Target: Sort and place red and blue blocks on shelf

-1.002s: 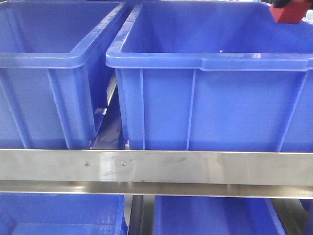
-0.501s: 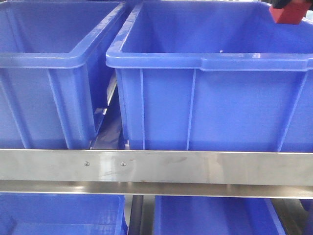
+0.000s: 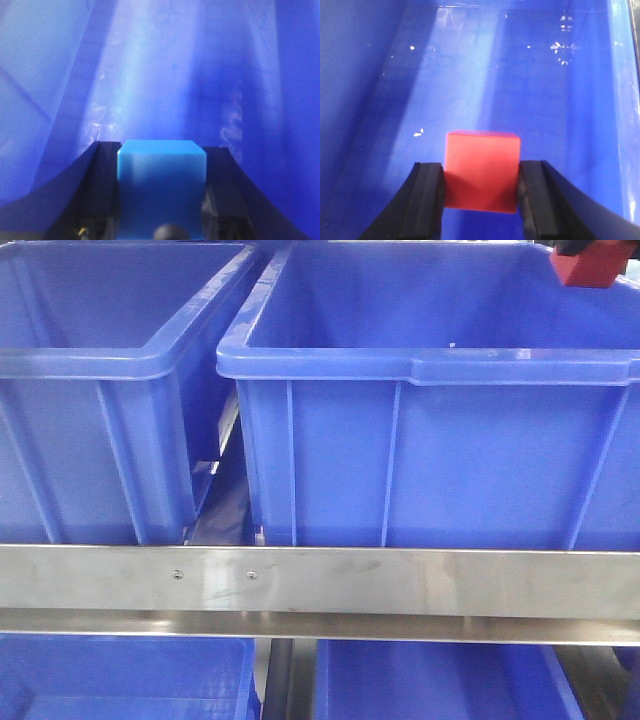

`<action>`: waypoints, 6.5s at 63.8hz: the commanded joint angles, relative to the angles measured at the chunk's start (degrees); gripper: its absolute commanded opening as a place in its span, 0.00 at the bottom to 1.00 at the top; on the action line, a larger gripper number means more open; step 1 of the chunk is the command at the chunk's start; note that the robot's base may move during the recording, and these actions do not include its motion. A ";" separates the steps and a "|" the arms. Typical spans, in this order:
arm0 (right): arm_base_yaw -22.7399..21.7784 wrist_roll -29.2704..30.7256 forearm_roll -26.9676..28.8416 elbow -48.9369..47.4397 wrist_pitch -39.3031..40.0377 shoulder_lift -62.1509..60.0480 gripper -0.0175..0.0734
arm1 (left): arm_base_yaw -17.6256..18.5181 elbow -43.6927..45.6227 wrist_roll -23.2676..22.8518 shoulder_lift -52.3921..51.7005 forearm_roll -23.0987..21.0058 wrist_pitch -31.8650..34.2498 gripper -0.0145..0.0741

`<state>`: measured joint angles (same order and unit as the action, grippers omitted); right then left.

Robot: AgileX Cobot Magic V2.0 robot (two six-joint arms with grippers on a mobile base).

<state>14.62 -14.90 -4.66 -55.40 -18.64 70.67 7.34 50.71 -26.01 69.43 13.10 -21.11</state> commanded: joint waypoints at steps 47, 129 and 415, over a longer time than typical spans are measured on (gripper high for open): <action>-0.22 0.07 -1.21 -2.32 5.52 -1.40 0.71 | 0.00 2.00 0.09 -1.30 0.45 5.31 0.81; -0.05 0.07 -1.15 -2.32 0.50 -3.68 0.26 | 0.00 0.33 0.09 -12.45 1.53 -3.30 0.30; -8.45 0.07 -3.86 57.17 14.96 -71.51 0.26 | 0.00 -20.98 0.09 -32.99 2.58 0.86 0.30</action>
<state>6.87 -14.90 -7.54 1.68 -8.91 0.05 7.34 28.08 -25.92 36.46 15.19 -24.61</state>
